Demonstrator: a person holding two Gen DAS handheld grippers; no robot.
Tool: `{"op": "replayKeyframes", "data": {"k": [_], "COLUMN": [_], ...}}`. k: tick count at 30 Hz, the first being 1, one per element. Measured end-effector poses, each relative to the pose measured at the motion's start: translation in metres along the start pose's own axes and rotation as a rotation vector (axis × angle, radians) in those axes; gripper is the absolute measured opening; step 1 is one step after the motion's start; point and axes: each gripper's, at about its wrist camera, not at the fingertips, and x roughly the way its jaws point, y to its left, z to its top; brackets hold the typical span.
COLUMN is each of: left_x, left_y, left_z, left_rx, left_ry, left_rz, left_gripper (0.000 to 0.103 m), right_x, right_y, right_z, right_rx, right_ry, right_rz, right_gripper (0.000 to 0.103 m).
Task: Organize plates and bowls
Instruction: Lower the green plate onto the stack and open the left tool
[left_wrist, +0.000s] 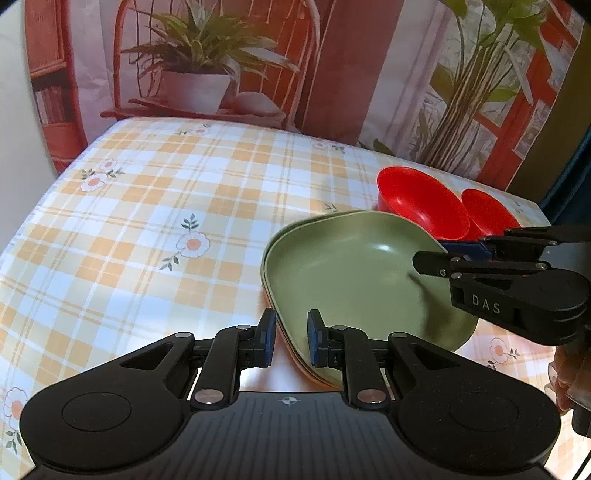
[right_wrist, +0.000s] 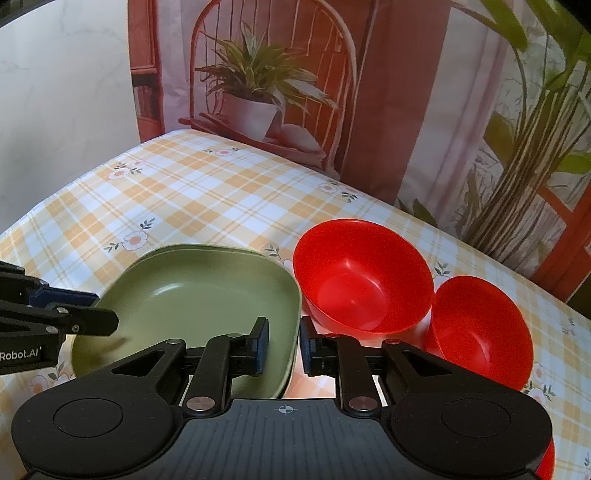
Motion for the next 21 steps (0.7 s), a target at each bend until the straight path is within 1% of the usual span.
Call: {"op": "replayKeyframes", "data": {"k": [6, 14, 17, 18, 21], "left_x": [-0.002, -0.005, -0.005, -0.005, -0.004], "left_y": [0.000, -0.002, -0.003, -0.003, -0.003], "left_z": [0.001, 0.000, 0.000, 0.000, -0.001], "left_rx": [0.005, 0.002, 0.001, 0.000, -0.003], "left_ry": [-0.006, -0.012, -0.010, -0.009, -0.007], "left_rz": [0.005, 0.004, 0.006, 0.006, 0.006], "left_gripper": [0.020, 0.020, 0.020, 0.020, 0.020], "right_x": [-0.007, -0.026, -0.031, -0.031, -0.029], "right_y": [0.000, 0.000, 0.002, 0.003, 0.005], "right_z": [-0.002, -0.013, -0.020, -0.022, -0.026], "right_rx": [0.000, 0.003, -0.002, -0.008, -0.010], "right_ry": [-0.007, -0.028, -0.030, -0.026, -0.025], "right_rz": [0.002, -0.001, -0.002, -0.003, -0.010], "right_gripper": [0.018, 0.019, 0.016, 0.012, 0.012]}}
